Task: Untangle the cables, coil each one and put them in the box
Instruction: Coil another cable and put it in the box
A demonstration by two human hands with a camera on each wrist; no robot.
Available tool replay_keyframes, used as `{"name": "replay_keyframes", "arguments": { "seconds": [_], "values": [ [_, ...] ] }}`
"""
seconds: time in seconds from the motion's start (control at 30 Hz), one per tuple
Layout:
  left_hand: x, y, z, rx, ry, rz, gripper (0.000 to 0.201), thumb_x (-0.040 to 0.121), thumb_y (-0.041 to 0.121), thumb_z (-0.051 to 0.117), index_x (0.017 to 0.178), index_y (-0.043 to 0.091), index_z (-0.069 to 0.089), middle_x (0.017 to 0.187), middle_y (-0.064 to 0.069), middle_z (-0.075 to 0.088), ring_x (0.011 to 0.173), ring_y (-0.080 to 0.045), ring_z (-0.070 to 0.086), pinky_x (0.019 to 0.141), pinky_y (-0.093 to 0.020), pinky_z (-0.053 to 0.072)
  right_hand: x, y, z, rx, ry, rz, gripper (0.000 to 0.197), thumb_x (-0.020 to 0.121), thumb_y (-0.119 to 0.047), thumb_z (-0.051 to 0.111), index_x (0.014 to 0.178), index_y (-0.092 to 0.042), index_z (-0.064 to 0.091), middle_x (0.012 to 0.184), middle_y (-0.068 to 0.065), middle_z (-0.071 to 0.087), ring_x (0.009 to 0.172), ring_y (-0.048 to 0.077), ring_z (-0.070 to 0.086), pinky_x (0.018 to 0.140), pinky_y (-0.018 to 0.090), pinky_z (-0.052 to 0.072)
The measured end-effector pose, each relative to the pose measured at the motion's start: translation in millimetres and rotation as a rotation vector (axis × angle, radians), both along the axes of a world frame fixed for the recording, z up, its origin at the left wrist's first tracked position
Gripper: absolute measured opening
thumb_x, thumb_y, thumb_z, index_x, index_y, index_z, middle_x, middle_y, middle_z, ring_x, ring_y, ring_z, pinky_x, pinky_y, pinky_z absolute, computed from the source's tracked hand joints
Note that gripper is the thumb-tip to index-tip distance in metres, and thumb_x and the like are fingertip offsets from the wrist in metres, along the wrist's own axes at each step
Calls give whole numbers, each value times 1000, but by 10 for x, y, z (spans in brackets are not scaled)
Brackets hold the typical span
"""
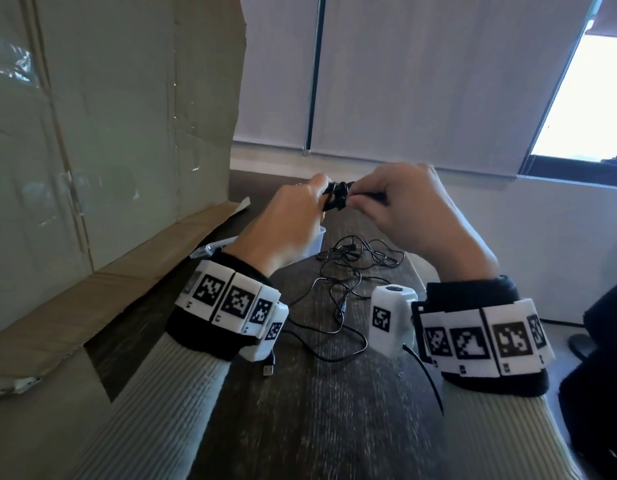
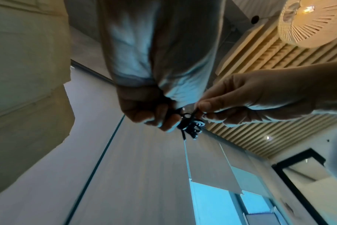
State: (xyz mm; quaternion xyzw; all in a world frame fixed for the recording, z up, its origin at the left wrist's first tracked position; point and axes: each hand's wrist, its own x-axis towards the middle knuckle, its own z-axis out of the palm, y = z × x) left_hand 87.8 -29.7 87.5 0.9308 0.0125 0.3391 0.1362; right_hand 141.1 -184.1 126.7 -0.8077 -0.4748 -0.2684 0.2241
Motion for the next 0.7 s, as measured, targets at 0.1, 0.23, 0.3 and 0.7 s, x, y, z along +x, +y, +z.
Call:
{"name": "replay_keyframes", "arguments": {
  "seconds": [0.1,0.23,0.3,0.7],
  "values": [
    [-22,-10,10,47,94,-30,18,92,5,49,109,6,43,75,-4,55,57,-8,44,47,-25,29,108,-18,-56,107,9,14,9,87,-22,70,90,-20,78,84,1,55,79,17,50,70,21,27],
    [14,-61,-26,65,161,34,9,95,5,39,100,11,37,70,2,40,58,-11,40,53,-31,27,96,40,-69,231,60,81,8,74,-17,81,79,-22,78,73,-10,57,72,11,55,67,13,36],
    [65,-71,-66,107,183,36,13,94,4,38,106,9,41,79,-5,49,67,-23,49,60,-37,38,37,82,-63,205,57,112,11,69,-12,82,76,-19,78,71,-8,61,71,11,58,69,13,43],
    [-103,-88,45,81,329,-254,5,98,12,40,100,16,39,89,-4,60,63,-10,49,63,-31,38,306,-183,-140,463,537,332,35,62,-9,88,84,-18,62,62,-4,69,53,12,61,58,24,53]
  ]
}}
